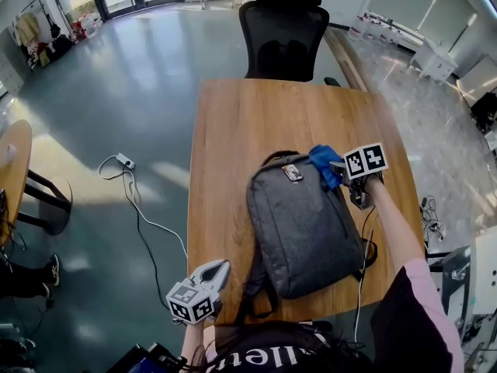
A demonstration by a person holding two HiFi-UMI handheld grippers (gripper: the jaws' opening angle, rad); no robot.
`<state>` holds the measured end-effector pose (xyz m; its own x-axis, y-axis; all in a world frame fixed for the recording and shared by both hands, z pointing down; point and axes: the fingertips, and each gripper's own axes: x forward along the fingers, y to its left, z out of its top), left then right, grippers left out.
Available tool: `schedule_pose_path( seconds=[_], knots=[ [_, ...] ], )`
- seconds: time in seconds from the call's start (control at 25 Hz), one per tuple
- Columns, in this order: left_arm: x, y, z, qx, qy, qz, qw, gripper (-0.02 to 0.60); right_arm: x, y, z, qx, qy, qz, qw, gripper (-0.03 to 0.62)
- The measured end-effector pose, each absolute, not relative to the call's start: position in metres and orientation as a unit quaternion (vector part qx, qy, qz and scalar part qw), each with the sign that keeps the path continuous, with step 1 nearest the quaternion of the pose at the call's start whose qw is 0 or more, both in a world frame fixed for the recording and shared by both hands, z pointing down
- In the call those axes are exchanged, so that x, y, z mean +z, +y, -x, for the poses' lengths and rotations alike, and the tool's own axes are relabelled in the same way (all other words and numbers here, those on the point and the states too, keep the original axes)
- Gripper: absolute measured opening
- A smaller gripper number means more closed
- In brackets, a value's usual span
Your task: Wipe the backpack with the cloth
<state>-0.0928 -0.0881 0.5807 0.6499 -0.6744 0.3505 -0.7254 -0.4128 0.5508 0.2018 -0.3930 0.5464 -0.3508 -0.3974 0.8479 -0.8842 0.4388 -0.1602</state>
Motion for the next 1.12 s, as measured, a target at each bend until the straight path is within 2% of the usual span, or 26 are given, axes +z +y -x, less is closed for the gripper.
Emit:
schedule_pose_path(
  seconds=[0.16, 0.32, 0.52, 0.72, 0.92, 1.12],
  knots=[
    [0.581, -0.087, 0.090, 0.041, -0.413, -0.841, 0.346, 0.000, 0.547, -0.390, -0.219, 0.327, -0.747, -0.441, 0.374, 0.095],
    [0.581, -0.087, 0.088, 0.042, -0.412, -0.842, 0.345, 0.000, 0.526, -0.381, -0.200, 0.316, -0.771, -0.426, 0.352, 0.095],
    [0.583, -0.087, 0.084, 0.040, -0.410, -0.844, 0.343, 0.000, 0.485, -0.346, -0.125, 0.307, -0.832, -0.351, 0.301, 0.095],
    [0.583, -0.087, 0.077, 0.038, -0.403, -0.849, 0.340, 0.000, 0.472, -0.296, -0.041, 0.297, -0.872, -0.259, 0.290, 0.095],
    [0.577, -0.083, 0.077, 0.033, -0.407, -0.849, 0.334, 0.000, 0.497, -0.255, 0.019, 0.300, -0.878, -0.198, 0.316, 0.095],
    [0.574, -0.075, 0.085, 0.029, -0.419, -0.844, 0.333, 0.000, 0.538, -0.233, 0.026, 0.297, -0.859, -0.188, 0.373, 0.095]
  ],
)
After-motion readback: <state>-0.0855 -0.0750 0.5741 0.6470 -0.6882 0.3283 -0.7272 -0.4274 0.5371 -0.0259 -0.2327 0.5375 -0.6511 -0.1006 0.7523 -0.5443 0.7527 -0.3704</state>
